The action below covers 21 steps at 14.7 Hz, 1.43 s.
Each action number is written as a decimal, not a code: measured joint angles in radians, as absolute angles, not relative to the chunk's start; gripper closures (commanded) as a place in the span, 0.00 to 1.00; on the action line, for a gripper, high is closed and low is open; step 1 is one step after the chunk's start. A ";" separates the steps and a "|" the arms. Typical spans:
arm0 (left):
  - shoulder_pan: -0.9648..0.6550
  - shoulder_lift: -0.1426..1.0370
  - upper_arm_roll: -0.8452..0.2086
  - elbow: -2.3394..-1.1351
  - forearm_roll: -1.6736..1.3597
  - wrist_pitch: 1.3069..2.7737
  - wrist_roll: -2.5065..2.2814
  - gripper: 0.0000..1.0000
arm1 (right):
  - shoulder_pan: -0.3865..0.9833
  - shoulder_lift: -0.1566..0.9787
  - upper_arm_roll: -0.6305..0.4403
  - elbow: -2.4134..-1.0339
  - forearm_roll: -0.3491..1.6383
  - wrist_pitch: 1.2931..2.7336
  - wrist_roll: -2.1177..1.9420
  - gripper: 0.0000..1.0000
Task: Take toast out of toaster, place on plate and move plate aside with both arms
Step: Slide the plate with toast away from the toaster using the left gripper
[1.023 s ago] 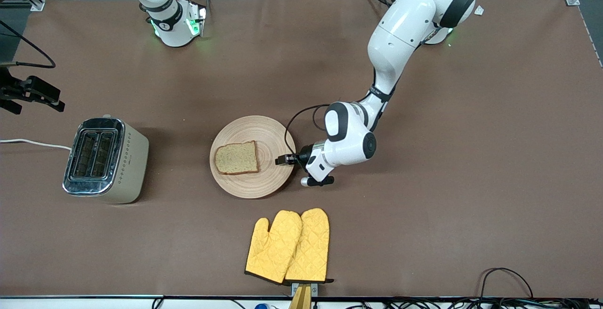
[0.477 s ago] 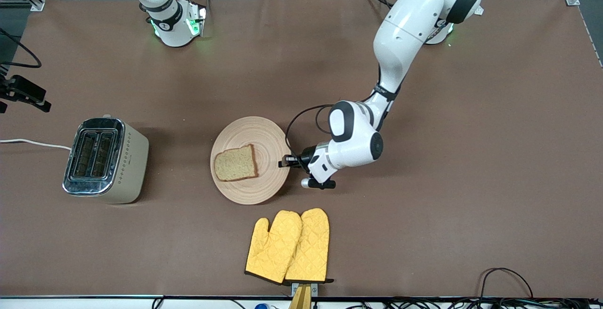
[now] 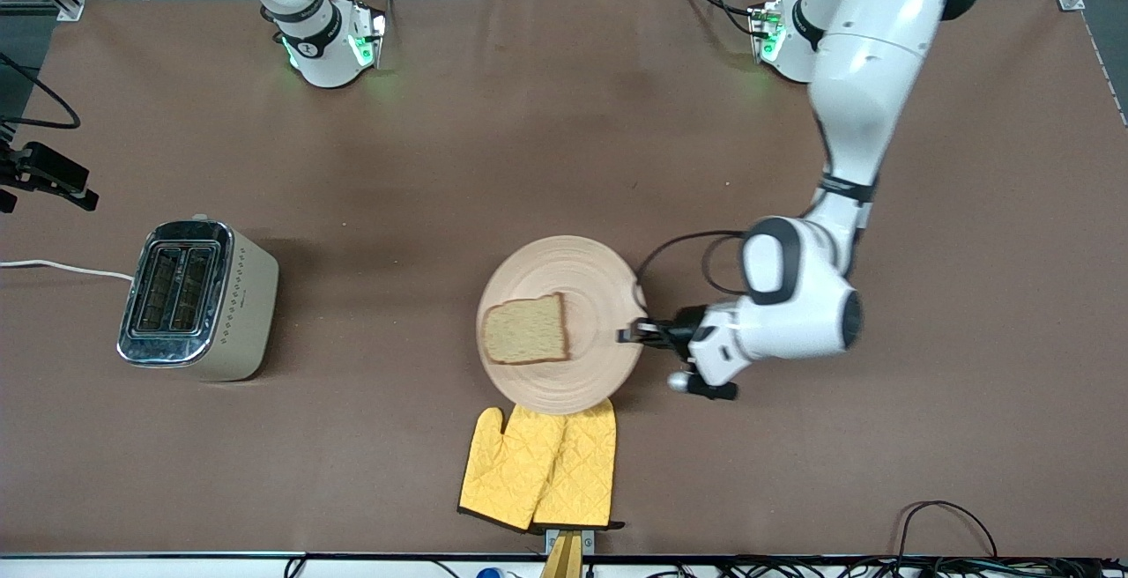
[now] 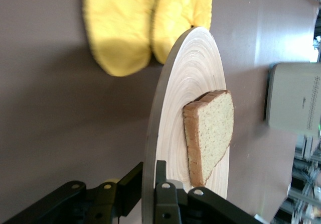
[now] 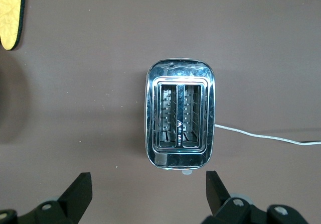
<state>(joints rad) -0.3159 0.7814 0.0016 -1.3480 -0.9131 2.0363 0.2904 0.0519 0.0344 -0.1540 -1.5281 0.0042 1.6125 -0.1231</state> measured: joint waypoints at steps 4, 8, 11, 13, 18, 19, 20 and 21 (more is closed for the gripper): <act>-0.053 0.783 0.004 -1.370 -0.901 1.771 0.591 1.00 | 0.053 0.035 -0.151 -1.528 0.004 1.609 -0.123 0.00; 0.162 0.847 0.004 -1.373 -0.846 1.607 0.841 1.00 | 0.053 0.037 -0.150 -1.528 0.004 1.593 -0.123 0.00; 0.284 0.895 0.003 -1.361 -0.791 1.573 0.942 1.00 | 0.053 0.037 -0.150 -1.528 0.004 1.591 -0.124 0.00; 0.356 0.924 0.004 -1.348 -0.771 1.542 0.964 1.00 | 0.053 0.037 -0.150 -1.528 0.004 1.591 -0.124 0.00; 0.455 1.023 0.000 -1.302 -0.768 1.497 0.996 0.74 | 0.053 0.037 -0.150 -1.528 0.004 1.591 -0.124 0.00; 0.455 1.032 -0.003 -1.295 -0.769 1.490 0.996 0.64 | 0.053 0.037 -0.150 -1.528 0.004 1.591 -0.124 0.00; 0.454 1.036 -0.008 -1.291 -0.769 1.489 0.994 0.01 | 0.053 0.037 -0.150 -1.528 0.004 1.591 -0.124 0.00; 0.453 1.037 -0.009 -1.286 -0.769 1.489 0.989 0.00 | 0.053 0.037 -0.150 -1.528 0.004 1.591 -0.124 0.00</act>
<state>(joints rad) 0.4527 1.0366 -0.0094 -1.2856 -0.7685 1.4886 0.9894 0.0525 0.0373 -0.1504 -1.5282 0.0042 1.5910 -0.1236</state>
